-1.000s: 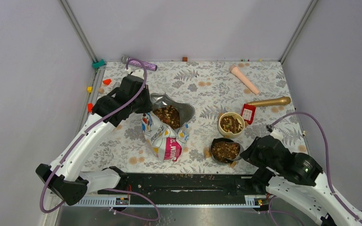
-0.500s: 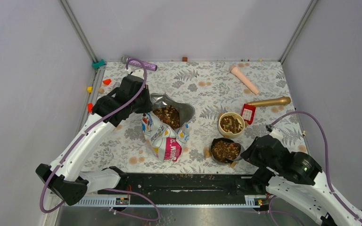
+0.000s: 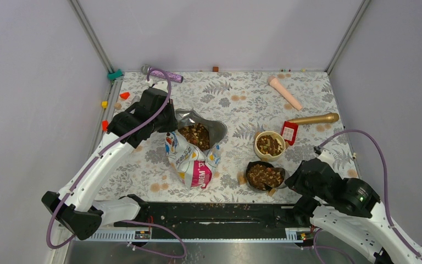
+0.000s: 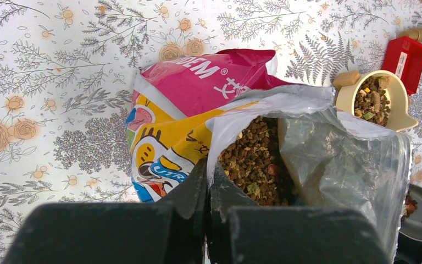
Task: Serve the pet food
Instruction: Pour the pet food into the pet food bowl.
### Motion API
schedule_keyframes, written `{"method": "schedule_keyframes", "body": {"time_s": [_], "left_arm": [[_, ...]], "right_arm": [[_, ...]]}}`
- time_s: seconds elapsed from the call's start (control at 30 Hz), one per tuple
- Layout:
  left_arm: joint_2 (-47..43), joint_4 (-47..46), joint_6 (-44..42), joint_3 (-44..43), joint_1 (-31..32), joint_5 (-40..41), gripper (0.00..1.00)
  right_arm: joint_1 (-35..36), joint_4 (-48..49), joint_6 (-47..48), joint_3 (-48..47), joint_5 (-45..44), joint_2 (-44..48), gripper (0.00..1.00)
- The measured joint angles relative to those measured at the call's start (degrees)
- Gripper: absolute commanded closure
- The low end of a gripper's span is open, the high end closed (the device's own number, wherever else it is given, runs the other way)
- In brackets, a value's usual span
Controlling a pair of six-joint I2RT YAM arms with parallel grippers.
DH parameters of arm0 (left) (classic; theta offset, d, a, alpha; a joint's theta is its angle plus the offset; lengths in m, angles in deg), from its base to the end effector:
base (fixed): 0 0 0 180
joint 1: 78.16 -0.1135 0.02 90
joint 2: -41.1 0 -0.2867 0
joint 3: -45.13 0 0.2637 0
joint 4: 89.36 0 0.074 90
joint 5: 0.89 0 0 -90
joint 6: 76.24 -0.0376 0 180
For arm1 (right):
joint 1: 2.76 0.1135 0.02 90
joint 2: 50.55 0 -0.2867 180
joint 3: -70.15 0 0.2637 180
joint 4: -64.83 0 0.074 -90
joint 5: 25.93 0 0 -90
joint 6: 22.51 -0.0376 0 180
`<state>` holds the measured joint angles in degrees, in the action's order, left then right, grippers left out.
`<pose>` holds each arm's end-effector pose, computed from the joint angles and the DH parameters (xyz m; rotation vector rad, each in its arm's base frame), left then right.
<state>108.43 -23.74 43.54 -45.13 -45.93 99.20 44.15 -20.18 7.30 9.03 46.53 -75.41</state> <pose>0.2014 -0.1192 0.4055 -0.0402 2.3269 -0.3488 0.0390 0.0251 0.3074 0.4210 2.3966 0.5128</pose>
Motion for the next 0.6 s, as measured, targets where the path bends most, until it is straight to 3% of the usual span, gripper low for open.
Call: {"method": "schedule_keyframes", "body": {"time_s": [0.6], "left_arm": [[0.00,0.00,0.00,0.00,0.00,0.02,1.00]], "right_arm": [[0.00,-2.75,2.99,-2.78,-1.33,-2.40,1.00]]}}
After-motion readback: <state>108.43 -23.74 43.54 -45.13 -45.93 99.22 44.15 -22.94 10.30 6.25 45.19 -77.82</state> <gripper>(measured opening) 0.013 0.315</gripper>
